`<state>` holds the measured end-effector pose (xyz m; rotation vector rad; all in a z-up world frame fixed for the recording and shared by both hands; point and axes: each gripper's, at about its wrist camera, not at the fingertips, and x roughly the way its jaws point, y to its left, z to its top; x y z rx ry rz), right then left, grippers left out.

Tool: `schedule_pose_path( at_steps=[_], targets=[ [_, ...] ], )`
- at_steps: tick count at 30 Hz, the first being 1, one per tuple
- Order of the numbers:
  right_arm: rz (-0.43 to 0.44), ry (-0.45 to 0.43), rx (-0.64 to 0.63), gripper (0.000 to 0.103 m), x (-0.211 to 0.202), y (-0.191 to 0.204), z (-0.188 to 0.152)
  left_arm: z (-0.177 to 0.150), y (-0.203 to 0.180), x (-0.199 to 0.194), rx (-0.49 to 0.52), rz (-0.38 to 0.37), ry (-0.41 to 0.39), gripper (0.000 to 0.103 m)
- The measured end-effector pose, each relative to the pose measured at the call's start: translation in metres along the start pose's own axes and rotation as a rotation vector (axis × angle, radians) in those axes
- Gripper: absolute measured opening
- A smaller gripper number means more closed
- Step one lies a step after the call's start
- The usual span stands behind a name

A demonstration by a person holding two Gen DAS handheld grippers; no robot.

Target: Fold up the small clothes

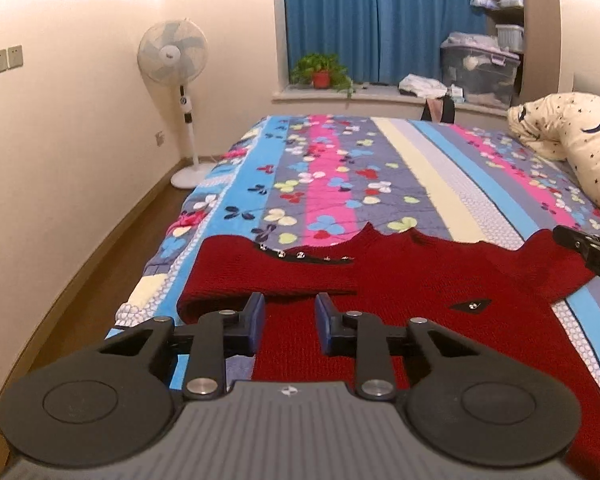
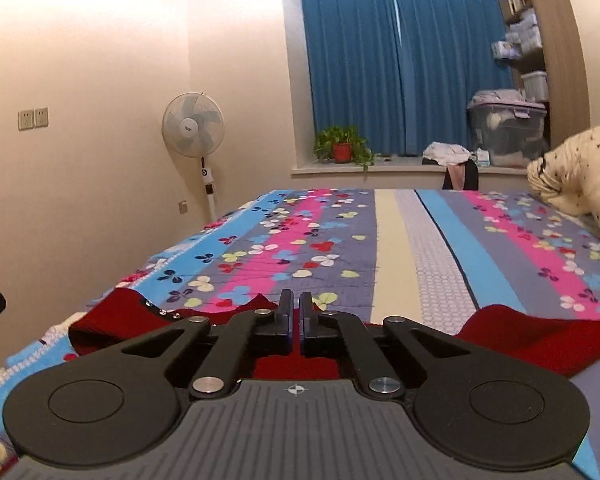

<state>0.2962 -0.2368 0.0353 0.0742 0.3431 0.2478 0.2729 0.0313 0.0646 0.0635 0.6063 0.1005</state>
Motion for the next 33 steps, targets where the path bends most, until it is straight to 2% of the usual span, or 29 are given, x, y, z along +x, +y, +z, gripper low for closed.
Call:
schedule_pose_path(
  at_steps=[8,16,21,23,24,25,27,28,33],
  targets=[
    [-0.002,0.083,0.037,0.003,0.024,-0.003,-0.013,0.004,0.002,0.033,0.026,0.01,0.018,0.031],
    [-0.006,0.069,0.062,0.003,0.024,-0.005,-0.002,-0.013,0.018,0.084,0.055,0.013,0.051,0.031],
    [0.029,0.055,0.09,0.003,0.021,-0.012,0.007,-0.023,0.024,0.129,0.085,0.011,0.075,0.031],
    [0.054,0.091,0.112,0.003,0.026,-0.017,0.005,-0.022,0.02,0.149,0.111,0.017,0.071,0.034],
    [0.063,0.105,0.117,0.003,0.029,-0.019,0.004,-0.02,0.017,0.157,0.128,0.02,0.065,0.042],
    [0.068,0.121,0.118,0.003,0.031,-0.02,0.002,-0.019,0.013,0.166,0.145,0.026,0.06,0.056],
    [0.076,0.147,0.121,0.003,0.035,-0.022,0.0,-0.015,0.003,0.186,0.183,0.054,0.049,0.075],
    [0.082,0.159,0.128,0.003,0.038,-0.023,-0.001,-0.015,-0.002,0.196,0.208,0.065,0.052,0.081],
    [0.104,0.215,0.202,0.004,0.048,-0.033,-0.003,-0.018,-0.028,0.247,0.391,0.131,0.103,0.081]
  ],
)
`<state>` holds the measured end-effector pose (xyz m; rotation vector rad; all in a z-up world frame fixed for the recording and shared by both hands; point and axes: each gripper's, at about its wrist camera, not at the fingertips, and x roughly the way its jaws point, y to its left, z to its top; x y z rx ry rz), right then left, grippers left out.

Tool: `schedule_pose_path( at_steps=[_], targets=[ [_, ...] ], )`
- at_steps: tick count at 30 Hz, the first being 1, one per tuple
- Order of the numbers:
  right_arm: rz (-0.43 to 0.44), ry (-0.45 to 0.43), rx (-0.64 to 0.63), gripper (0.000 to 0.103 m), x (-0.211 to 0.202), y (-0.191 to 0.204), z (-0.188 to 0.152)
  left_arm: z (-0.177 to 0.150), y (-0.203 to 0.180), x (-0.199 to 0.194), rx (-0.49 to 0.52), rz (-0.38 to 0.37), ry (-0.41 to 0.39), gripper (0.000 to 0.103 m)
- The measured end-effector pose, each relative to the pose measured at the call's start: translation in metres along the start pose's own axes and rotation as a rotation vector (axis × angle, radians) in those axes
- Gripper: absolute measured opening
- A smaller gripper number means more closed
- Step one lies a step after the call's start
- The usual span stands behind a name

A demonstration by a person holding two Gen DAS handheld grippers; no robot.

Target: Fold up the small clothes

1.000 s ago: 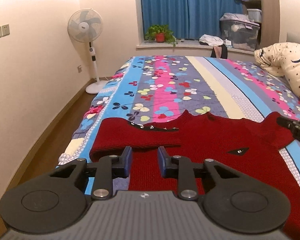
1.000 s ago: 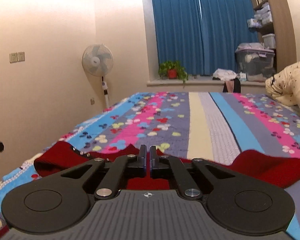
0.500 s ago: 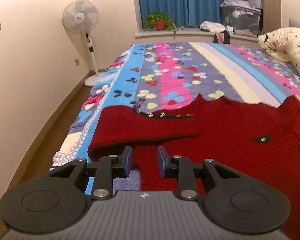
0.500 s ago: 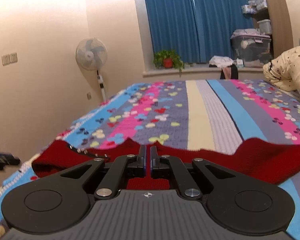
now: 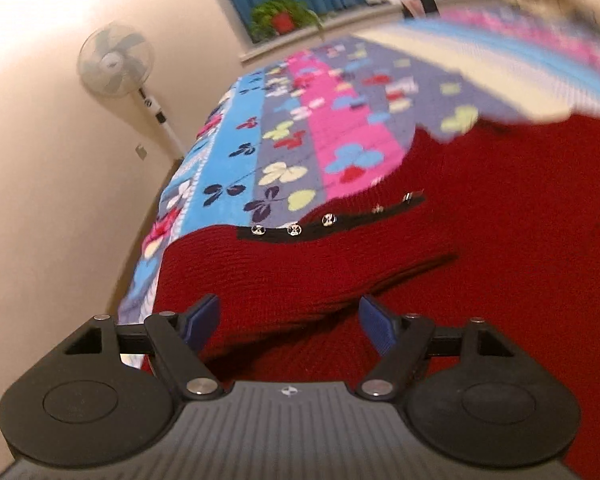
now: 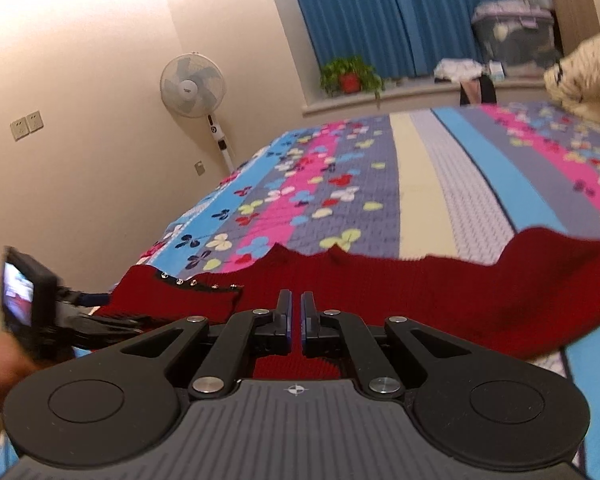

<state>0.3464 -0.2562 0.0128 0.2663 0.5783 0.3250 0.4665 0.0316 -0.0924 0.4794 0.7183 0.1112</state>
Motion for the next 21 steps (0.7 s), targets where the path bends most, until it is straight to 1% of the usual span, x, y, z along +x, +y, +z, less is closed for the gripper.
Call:
schedule_pose_path(
  at_steps=[2,3,4,5,6,7,8,9,10,12,13,14,18,21],
  targets=[
    [-0.005,0.017,0.014,0.004,0.004,-0.003,-0.001,0.0,-0.005,0.016,0.04,0.003,0.03,0.08],
    [-0.006,0.025,0.017,0.004,0.005,-0.004,-0.002,-0.002,-0.006,0.024,0.054,-0.01,0.059,0.075],
    [-0.005,0.033,0.02,0.004,0.007,-0.005,-0.002,-0.003,-0.008,0.031,0.075,-0.015,0.089,0.066],
    [-0.005,0.041,0.026,0.004,0.008,-0.006,-0.003,-0.005,-0.009,0.037,0.101,-0.008,0.111,0.063],
    [-0.006,0.049,0.034,0.004,0.01,-0.007,-0.003,-0.005,-0.008,0.039,0.111,-0.014,0.114,0.055],
    [-0.006,0.06,0.043,0.004,0.012,-0.008,-0.004,-0.003,-0.006,0.039,0.113,-0.008,0.115,0.028],
    [-0.006,0.068,0.052,0.004,0.013,-0.009,-0.005,-0.001,-0.003,0.04,0.111,0.009,0.125,0.02],
    [-0.007,0.077,0.066,0.004,0.015,-0.011,-0.006,0.003,0.004,0.038,0.081,0.001,0.124,0.016],
    [-0.007,0.085,0.077,0.004,0.016,-0.013,-0.006,0.008,0.01,0.032,0.042,-0.01,0.11,0.013],
    [-0.014,0.105,0.101,0.004,0.019,-0.016,-0.008,0.018,0.014,0.019,0.003,-0.006,0.079,0.012],
    [-0.016,0.114,0.115,0.004,0.021,-0.018,-0.008,0.024,0.015,0.009,-0.023,-0.015,0.06,0.012],
    [-0.014,0.125,0.136,0.004,0.023,-0.021,-0.01,0.031,0.013,0.0,-0.05,-0.04,0.044,0.011],
    [-0.031,0.151,0.226,0.004,0.027,-0.032,-0.014,0.059,-0.003,-0.05,-0.166,-0.251,-0.071,0.011],
    [-0.047,0.13,0.222,0.004,0.025,-0.032,-0.013,0.073,-0.023,-0.081,-0.241,-0.4,-0.141,0.011]
  ],
)
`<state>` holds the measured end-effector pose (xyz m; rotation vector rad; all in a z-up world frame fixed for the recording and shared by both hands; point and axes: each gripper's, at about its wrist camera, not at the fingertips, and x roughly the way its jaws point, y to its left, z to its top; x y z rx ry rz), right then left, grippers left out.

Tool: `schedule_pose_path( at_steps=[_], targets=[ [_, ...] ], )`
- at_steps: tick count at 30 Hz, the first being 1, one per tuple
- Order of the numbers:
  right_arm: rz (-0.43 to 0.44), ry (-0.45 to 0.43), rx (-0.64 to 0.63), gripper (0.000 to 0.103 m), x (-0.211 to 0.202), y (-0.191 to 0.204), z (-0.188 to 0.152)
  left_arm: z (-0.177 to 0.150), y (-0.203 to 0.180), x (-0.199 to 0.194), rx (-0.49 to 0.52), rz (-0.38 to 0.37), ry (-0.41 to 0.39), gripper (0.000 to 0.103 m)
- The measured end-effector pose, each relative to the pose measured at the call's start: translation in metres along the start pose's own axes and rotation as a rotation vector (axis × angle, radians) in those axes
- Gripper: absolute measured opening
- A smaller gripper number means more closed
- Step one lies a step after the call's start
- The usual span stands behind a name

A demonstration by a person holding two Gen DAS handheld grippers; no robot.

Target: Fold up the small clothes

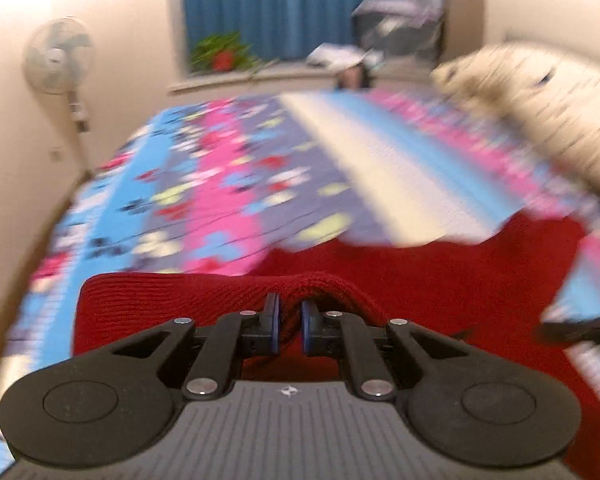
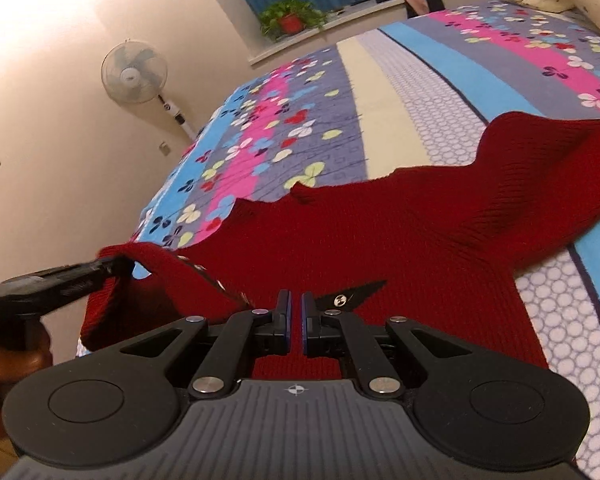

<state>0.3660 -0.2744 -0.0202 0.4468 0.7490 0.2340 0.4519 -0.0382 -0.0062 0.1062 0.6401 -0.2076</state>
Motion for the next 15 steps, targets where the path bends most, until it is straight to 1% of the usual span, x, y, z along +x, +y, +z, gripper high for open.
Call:
schedule_pose_path(
  at_steps=[1,2,3,4,5,6,7,9,10,13,15],
  targets=[
    [-0.007,-0.008,-0.004,0.004,-0.001,0.0,0.0,0.001,-0.011,-0.002,-0.018,-0.049,0.0,0.014],
    [-0.014,-0.017,-0.004,0.004,-0.002,-0.001,0.0,0.0,-0.021,0.0,-0.032,-0.102,0.018,0.017],
    [-0.025,-0.024,0.003,0.005,-0.002,-0.002,0.0,-0.002,-0.03,0.002,-0.031,-0.15,0.056,0.034],
    [-0.035,-0.027,0.013,0.01,-0.003,-0.004,0.0,-0.005,-0.037,0.004,-0.003,-0.169,0.096,0.053],
    [-0.051,-0.026,0.029,0.012,-0.003,-0.008,-0.001,-0.01,-0.043,0.0,0.058,-0.146,0.112,0.055],
    [-0.062,-0.025,0.047,0.018,-0.002,-0.012,0.0,-0.015,-0.047,-0.009,0.107,-0.099,0.087,0.055],
    [-0.073,-0.024,0.068,0.025,-0.002,-0.016,0.001,-0.022,-0.044,-0.02,0.129,-0.063,0.063,0.055],
    [-0.103,-0.024,0.122,0.03,-0.002,-0.026,0.002,-0.038,-0.023,-0.042,0.08,-0.075,0.059,0.055],
    [-0.118,-0.022,0.141,0.03,-0.001,-0.029,0.002,-0.047,-0.01,-0.053,0.052,-0.07,0.06,0.055],
    [-0.177,0.011,0.164,0.031,0.008,-0.037,-0.003,-0.074,0.023,-0.084,0.032,-0.018,0.067,0.055],
    [-0.221,0.066,0.152,0.032,0.02,-0.039,-0.01,-0.095,0.04,-0.105,0.024,0.016,0.076,0.055]
  ],
)
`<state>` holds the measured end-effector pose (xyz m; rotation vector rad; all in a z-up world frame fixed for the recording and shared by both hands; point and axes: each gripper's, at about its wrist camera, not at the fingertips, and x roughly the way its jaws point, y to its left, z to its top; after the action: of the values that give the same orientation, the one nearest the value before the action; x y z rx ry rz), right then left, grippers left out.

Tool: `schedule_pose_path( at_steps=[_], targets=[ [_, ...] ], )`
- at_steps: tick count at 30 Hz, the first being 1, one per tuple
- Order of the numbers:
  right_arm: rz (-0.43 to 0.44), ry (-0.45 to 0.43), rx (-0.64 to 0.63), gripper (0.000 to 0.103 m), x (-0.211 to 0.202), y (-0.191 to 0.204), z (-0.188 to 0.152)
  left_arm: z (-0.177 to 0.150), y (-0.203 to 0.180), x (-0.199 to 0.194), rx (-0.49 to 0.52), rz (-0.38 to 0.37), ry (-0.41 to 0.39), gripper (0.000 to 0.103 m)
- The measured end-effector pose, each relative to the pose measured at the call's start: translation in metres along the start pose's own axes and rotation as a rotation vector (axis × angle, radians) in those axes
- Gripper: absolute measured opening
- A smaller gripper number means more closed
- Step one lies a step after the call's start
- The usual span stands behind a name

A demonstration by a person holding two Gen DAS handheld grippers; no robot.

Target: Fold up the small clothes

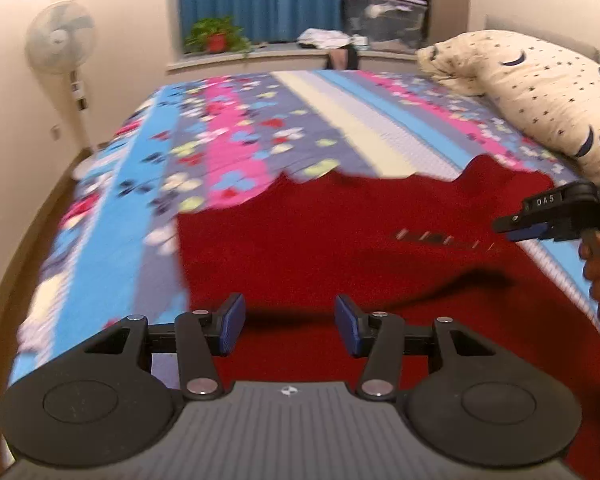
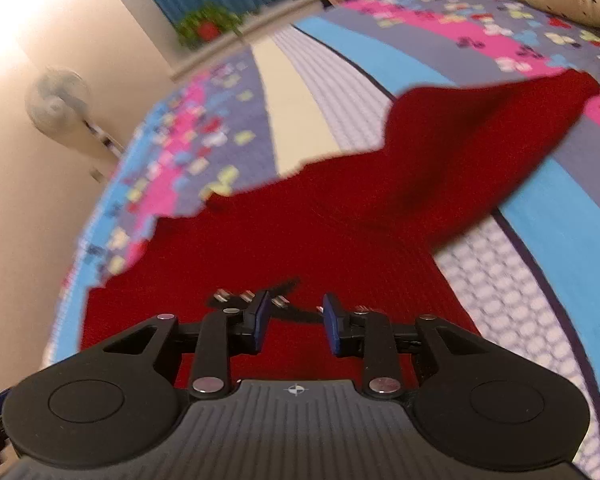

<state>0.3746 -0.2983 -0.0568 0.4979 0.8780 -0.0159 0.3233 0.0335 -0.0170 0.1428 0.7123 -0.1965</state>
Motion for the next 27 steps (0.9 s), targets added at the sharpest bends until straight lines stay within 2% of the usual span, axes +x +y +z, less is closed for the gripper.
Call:
schedule_pose_path(
  at_steps=[2,5,6,8,11,12,15,17,19,22,25,26,27],
  targets=[
    [-0.068,0.053,-0.023,0.032,0.013,-0.001,-0.009,-0.019,0.013,-0.014,-0.024,0.017,0.002,0.055],
    [-0.119,0.086,-0.067,0.038,0.026,0.001,-0.021,-0.051,0.026,-0.032,-0.071,0.023,-0.029,0.055],
    [-0.136,0.084,-0.098,0.039,0.028,0.004,-0.025,-0.061,0.027,-0.033,-0.08,0.031,-0.031,0.055],
    [-0.161,0.062,-0.158,0.039,0.027,0.012,-0.034,-0.069,0.024,-0.031,-0.054,0.09,0.024,0.054],
    [-0.192,0.026,-0.271,0.042,0.028,0.027,-0.047,-0.065,0.021,-0.035,-0.04,0.116,-0.034,0.054],
    [-0.202,0.005,-0.334,0.041,0.029,0.032,-0.052,-0.064,0.023,-0.034,-0.057,0.116,-0.033,0.054],
    [-0.211,-0.077,-0.485,0.012,0.024,0.042,-0.06,-0.063,0.025,-0.033,-0.081,0.128,-0.031,0.053],
    [-0.173,-0.099,-0.473,0.009,0.018,0.039,-0.054,-0.062,0.025,-0.035,-0.083,0.124,-0.044,0.053],
    [-0.163,-0.159,-0.476,0.008,0.005,0.038,-0.044,-0.06,0.025,-0.038,-0.087,0.119,-0.051,0.054],
    [-0.142,-0.315,-0.527,0.007,-0.02,0.046,-0.02,-0.057,0.025,-0.039,-0.106,0.105,-0.061,0.053],
    [-0.202,-0.469,-0.614,0.008,-0.031,0.055,0.004,-0.055,0.026,-0.038,-0.111,0.095,-0.059,0.054],
    [-0.206,-0.477,-0.604,0.008,-0.028,0.052,0.012,-0.055,0.026,-0.038,-0.111,0.093,-0.055,0.054],
    [-0.223,-0.43,-0.574,0.01,-0.018,0.048,0.021,-0.055,0.026,-0.038,-0.109,0.091,-0.051,0.053]
  ],
)
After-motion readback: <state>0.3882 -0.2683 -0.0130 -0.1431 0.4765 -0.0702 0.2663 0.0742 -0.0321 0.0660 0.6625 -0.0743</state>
